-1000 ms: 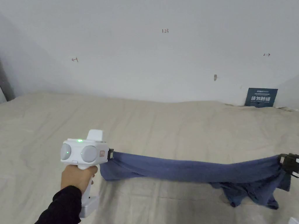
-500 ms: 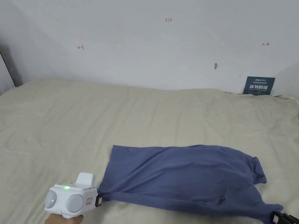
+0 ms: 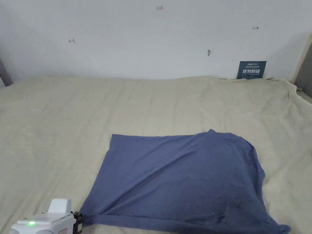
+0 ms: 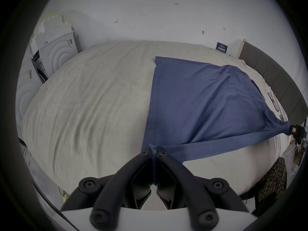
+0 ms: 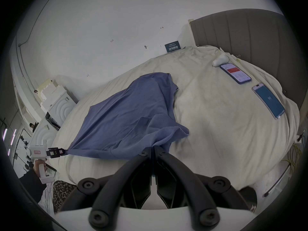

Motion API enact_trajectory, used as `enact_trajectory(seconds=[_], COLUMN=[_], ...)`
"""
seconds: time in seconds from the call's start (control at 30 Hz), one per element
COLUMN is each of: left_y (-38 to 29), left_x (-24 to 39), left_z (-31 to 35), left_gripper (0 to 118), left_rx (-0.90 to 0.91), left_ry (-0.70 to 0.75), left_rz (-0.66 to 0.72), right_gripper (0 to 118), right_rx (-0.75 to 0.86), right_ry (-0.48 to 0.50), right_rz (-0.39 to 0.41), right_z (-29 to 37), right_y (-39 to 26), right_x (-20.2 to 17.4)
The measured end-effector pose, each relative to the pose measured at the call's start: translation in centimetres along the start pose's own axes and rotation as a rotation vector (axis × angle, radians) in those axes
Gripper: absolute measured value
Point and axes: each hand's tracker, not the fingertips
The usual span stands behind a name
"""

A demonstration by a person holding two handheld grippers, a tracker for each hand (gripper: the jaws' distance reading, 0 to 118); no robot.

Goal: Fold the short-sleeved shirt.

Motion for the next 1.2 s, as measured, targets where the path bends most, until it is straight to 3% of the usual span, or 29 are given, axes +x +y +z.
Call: enact_trajectory(seconds=[0.3,0.6,0.67,0.73,0.8,0.83,0.87,0.9,0.93,0.97,1.0,1.2], left_y=[-3.3,-4.7,-4.6,-4.4,-3.9,-3.7,-3.5,-3.2,-2.8,-2.2,-1.5,3.3], left_x=[0.5,1.0,1.0,1.2,1.5,1.5,1.5,1.6,1.7,1.8,1.9,3.7], left_z=[0.5,-1.9,-1.8,-1.5,-0.9,-0.5,-0.1,0.4,1.1,2.0,2.9,8.0], left_gripper=[1,1,6,23,55,76,83,87,87,97,104,108], left_rx=[-0.031,-0.058,-0.059,-0.069,-0.084,-0.083,-0.075,-0.056,-0.009,0.029,0.069,0.273], left_ry=[0.013,0.057,0.066,0.069,0.082,0.097,0.103,0.105,0.096,0.094,0.09,0.048], left_rz=[-0.004,0.028,0.029,0.018,0.019,0.024,0.027,0.034,0.047,0.053,0.062,0.063], right_gripper=[1,1,1,3,19,45,62,70,70,89,98,99], right_rx=[-0.055,-0.181,-0.182,-0.183,-0.191,-0.185,-0.171,-0.153,-0.137,-0.103,-0.058,0.123], right_ry=[-0.048,-0.2,-0.203,-0.226,-0.224,-0.232,-0.234,-0.239,-0.236,-0.23,-0.219,-0.169], right_rz=[0.018,0.004,0.003,0.026,0.049,0.073,0.092,0.121,0.137,0.157,0.17,0.299], right_z=[0.0,-5.3,-5.4,-5.3,-5.0,-4.5,-4.2,-3.9,-3.5,-2.7,-2.0,0.9], right_y=[-2.9,-4.8,-4.9,-4.6,-4.0,-3.6,-3.3,-2.9,-2.2,-1.5,-0.7,4.1], right_x=[1.1,2.0,1.6,1.1,0.5,-0.2,-0.5,-0.9,-1.5,-2.4,-3.2,-8.1])
